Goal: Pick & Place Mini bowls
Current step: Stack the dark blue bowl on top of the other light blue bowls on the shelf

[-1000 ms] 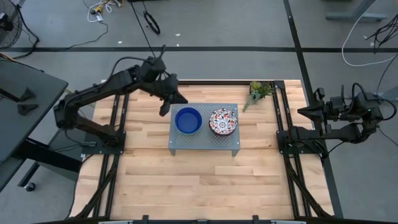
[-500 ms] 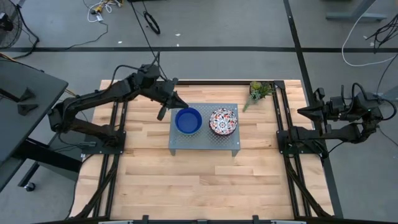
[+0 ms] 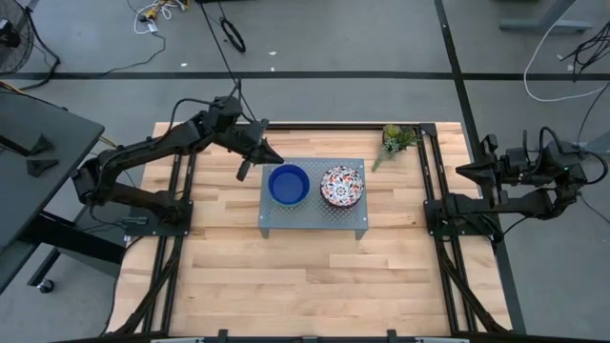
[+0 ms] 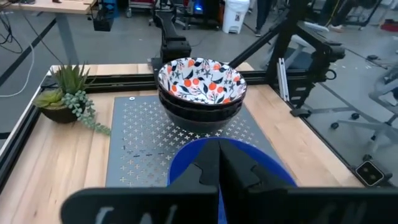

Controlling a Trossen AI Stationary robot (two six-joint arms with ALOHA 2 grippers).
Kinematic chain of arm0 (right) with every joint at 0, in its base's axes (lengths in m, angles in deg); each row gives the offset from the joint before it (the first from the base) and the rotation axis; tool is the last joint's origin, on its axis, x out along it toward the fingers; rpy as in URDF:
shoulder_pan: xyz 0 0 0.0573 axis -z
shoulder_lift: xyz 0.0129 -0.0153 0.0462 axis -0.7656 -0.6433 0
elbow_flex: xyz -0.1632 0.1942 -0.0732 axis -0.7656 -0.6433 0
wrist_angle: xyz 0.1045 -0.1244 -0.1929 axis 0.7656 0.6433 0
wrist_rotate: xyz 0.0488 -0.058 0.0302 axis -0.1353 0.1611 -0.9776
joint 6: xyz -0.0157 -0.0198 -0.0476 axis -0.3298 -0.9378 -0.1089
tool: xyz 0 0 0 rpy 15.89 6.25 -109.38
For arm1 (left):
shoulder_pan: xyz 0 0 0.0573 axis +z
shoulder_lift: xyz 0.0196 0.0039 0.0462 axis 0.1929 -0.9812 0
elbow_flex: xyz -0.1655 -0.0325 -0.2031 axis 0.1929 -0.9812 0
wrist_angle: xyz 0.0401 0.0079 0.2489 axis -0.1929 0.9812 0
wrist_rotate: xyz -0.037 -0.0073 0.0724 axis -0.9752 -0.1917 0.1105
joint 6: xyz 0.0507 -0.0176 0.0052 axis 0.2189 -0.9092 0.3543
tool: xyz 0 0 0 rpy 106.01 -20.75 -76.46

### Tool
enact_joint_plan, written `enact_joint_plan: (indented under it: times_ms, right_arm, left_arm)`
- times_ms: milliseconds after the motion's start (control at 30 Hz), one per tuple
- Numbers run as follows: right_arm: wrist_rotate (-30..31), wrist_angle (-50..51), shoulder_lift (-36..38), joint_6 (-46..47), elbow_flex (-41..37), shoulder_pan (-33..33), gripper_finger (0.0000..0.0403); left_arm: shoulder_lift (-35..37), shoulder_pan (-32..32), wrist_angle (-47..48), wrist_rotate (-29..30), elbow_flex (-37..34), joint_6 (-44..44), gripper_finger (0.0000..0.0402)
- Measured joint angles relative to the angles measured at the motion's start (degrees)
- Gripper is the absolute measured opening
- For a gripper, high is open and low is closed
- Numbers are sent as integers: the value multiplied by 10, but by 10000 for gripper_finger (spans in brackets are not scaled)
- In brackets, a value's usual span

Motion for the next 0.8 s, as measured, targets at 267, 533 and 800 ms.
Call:
enact_joint_plan:
  times_ms: [267, 533, 800]
  right_arm:
    - [0, 0, 0, 0, 0, 0, 23]
    - [0, 0, 0, 0, 0, 0, 23]
    - [0, 0, 0, 0, 0, 0, 23]
  left_arm:
    - [0, -11, 2, 54, 0, -15, 0]
    - [0, -14, 8, 29, 0, -15, 0]
    - [0, -13, 21, 19, 0, 3, 0]
